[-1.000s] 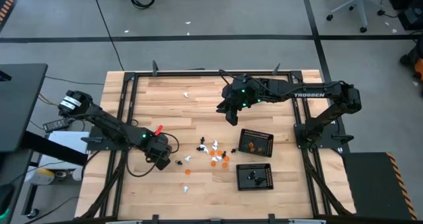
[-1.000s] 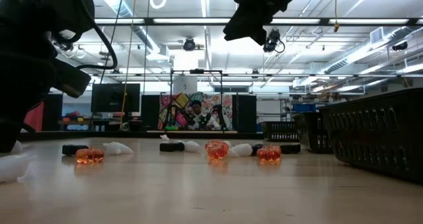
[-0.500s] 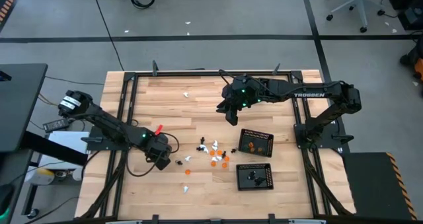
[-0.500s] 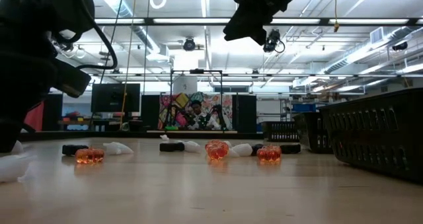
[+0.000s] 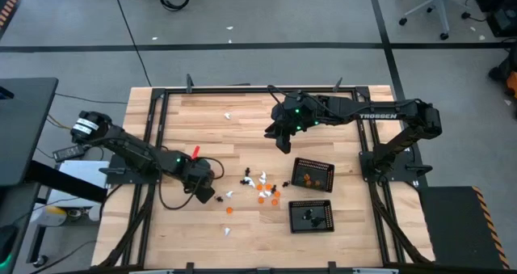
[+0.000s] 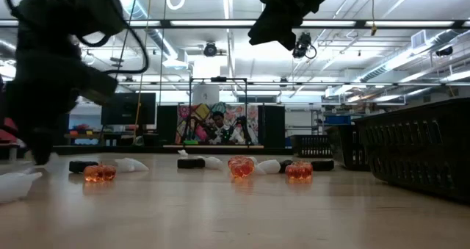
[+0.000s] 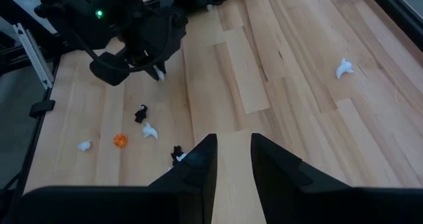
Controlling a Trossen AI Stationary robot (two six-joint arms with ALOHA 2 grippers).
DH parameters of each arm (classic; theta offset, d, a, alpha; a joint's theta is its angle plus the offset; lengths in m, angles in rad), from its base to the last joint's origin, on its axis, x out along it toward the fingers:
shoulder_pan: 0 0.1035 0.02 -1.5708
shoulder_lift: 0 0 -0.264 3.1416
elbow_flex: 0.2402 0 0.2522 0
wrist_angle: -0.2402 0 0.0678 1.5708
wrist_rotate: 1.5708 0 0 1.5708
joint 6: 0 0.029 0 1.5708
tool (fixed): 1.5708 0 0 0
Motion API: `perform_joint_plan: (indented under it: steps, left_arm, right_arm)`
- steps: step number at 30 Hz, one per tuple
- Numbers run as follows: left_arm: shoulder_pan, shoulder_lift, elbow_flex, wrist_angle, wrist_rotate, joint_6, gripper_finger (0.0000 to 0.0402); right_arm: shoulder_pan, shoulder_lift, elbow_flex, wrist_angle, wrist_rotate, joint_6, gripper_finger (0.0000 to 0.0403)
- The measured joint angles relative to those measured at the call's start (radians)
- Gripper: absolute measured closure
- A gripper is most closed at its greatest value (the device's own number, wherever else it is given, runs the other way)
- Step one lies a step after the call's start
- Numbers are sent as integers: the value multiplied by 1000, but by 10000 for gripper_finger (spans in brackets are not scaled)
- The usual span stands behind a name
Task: Sort Halloween decoration
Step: Put the white ghost toy into the top black bin
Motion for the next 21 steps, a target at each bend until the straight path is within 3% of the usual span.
perform_joint_plan:
  steps: [11,21]
  left_arm:
    - [132,-1,6,108,3,142,346]
    - [283,0,7,205,18,295,346]
  right_arm:
    - [-13,-1,0,-22,-12,10,305]
    - [-41,-58,0,-211,-6,16,305]
